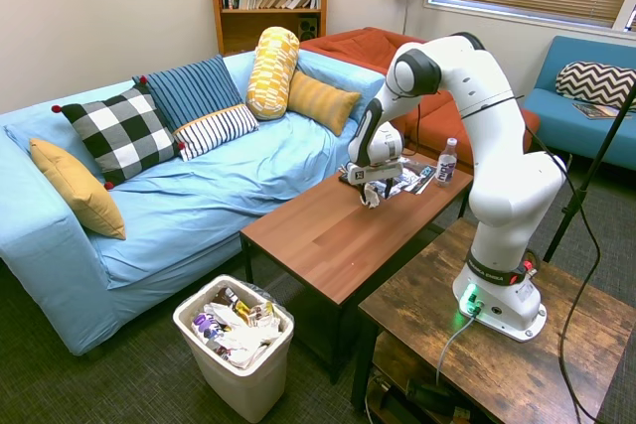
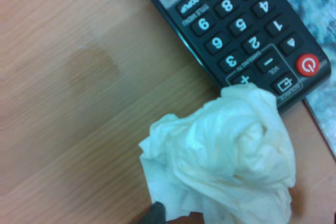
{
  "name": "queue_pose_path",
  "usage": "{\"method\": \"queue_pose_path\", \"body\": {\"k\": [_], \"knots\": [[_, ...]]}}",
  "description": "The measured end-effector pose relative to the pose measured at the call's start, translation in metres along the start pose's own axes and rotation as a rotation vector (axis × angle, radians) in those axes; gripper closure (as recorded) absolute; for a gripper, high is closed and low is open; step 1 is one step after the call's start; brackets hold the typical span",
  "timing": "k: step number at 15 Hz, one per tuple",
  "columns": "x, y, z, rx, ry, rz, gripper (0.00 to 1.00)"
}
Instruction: Throw the tissue in the trash bin
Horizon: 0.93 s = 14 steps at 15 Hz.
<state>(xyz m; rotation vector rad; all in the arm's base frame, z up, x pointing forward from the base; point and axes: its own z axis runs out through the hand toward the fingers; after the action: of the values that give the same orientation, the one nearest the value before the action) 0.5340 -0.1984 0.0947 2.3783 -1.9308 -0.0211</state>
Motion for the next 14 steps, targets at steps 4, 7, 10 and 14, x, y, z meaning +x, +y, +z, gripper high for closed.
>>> {"method": "queue_pose_path", "body": {"k": [4,7,10,14], "knots": [[-0.007,-0.005,0.0,0.014,-0.012,-0.006,1.0],[-0.007,-0.006,-0.001,0.023,-0.011,-0.014,1.0],[-0.005,-0.006,-0.002,0.033,-0.014,-0.021,1.0],[-0.016,-0.011,-0.023,0.073,-0.028,-0.069,1.0]]}}
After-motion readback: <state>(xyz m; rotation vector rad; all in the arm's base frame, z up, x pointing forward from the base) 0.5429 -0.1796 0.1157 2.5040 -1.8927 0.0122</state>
